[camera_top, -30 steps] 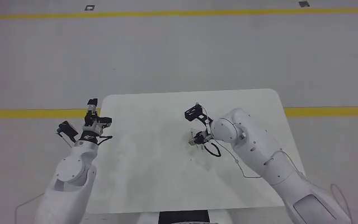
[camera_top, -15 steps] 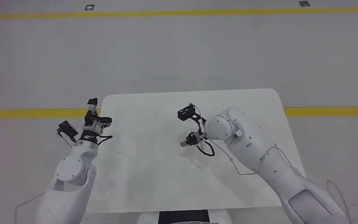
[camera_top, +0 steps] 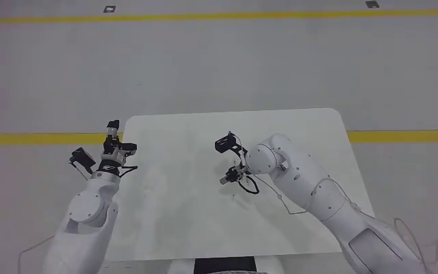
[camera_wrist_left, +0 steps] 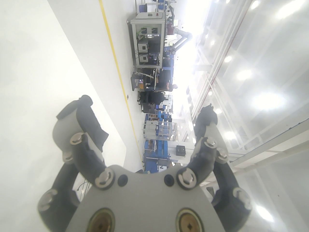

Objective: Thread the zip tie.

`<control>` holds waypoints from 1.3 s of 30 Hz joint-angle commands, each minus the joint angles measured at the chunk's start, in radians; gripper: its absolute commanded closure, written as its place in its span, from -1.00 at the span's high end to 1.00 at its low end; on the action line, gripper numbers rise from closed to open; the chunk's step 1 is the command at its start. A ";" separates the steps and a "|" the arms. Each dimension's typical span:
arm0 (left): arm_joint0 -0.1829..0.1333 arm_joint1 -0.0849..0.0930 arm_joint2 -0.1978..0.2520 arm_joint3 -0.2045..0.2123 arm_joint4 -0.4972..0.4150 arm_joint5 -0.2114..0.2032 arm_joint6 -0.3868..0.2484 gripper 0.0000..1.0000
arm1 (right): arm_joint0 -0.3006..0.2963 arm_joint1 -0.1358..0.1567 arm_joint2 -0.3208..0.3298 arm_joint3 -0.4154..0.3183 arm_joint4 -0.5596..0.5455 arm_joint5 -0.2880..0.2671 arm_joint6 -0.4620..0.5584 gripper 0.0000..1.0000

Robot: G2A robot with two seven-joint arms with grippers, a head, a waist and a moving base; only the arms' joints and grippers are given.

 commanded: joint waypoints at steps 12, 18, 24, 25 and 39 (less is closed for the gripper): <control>0.000 0.000 0.000 0.000 0.000 0.000 0.000 1.00 | 0.017 -0.016 -0.032 0.037 0.008 0.012 -0.008 1.00; 0.000 0.000 0.000 0.000 0.000 0.000 0.000 1.00 | 0.024 -0.022 -0.040 0.034 -0.036 0.072 0.002 1.00; 0.000 0.000 0.000 0.000 0.000 0.000 0.000 1.00 | 0.024 -0.022 -0.041 0.026 -0.041 0.069 0.006 1.00; 0.000 0.000 0.000 0.000 0.000 0.000 0.000 1.00 | 0.024 -0.022 -0.041 0.026 -0.041 0.069 0.006 1.00; 0.000 0.000 0.000 0.000 0.000 0.000 0.000 1.00 | 0.004 -0.009 -0.021 -0.032 -0.131 0.020 0.012 -0.30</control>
